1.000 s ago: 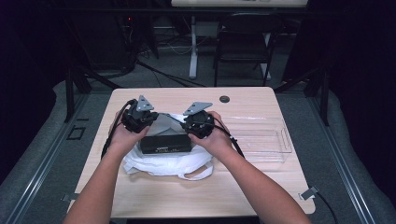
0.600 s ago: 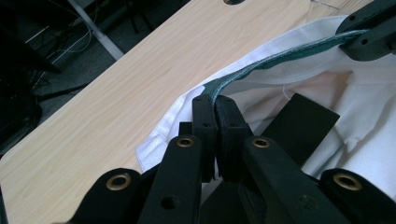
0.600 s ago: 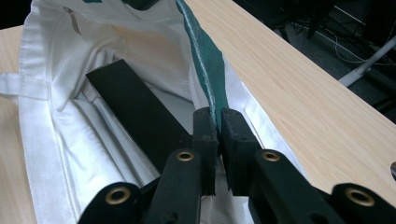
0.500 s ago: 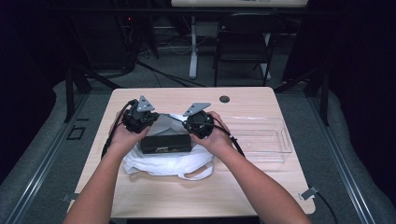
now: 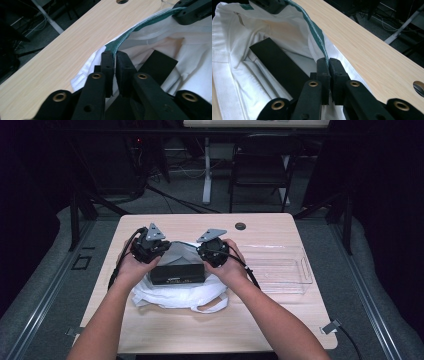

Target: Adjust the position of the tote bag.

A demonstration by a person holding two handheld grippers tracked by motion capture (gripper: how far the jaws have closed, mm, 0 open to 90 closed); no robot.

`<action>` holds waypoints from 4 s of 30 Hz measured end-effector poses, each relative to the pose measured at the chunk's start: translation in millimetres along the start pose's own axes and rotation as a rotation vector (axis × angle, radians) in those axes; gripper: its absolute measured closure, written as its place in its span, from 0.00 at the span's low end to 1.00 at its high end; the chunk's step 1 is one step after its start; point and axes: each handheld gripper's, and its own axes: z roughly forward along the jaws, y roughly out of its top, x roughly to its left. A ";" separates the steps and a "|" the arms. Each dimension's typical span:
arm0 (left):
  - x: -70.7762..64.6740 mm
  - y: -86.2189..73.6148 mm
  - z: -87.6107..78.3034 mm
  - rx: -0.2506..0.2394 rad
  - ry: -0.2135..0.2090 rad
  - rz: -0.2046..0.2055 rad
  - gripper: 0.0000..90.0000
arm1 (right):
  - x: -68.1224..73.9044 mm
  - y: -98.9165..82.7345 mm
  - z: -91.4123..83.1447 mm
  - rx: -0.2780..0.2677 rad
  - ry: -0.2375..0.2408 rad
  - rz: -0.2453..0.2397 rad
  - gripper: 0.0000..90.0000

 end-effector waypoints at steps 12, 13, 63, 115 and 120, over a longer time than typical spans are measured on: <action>4.3 -11.3 -17.1 -0.028 0.023 -0.018 0.72 | -0.6 1.3 0.3 0.003 -0.006 0.006 0.97; 5.6 -13.7 -19.2 -0.025 0.025 -0.025 0.72 | -0.6 1.3 0.3 0.003 -0.006 0.006 0.97; 25.4 -49.1 -6.2 0.097 0.085 -0.052 0.98 | -16.2 0.7 16.7 0.011 -0.060 0.023 0.97; 42.7 -45.1 29.7 0.125 0.084 -0.142 0.98 | -30.4 -9.6 54.6 0.089 -0.127 0.043 0.97; 44.2 -45.3 32.6 0.125 0.076 -0.152 0.98 | -32.0 -10.2 56.9 0.107 -0.119 0.048 0.96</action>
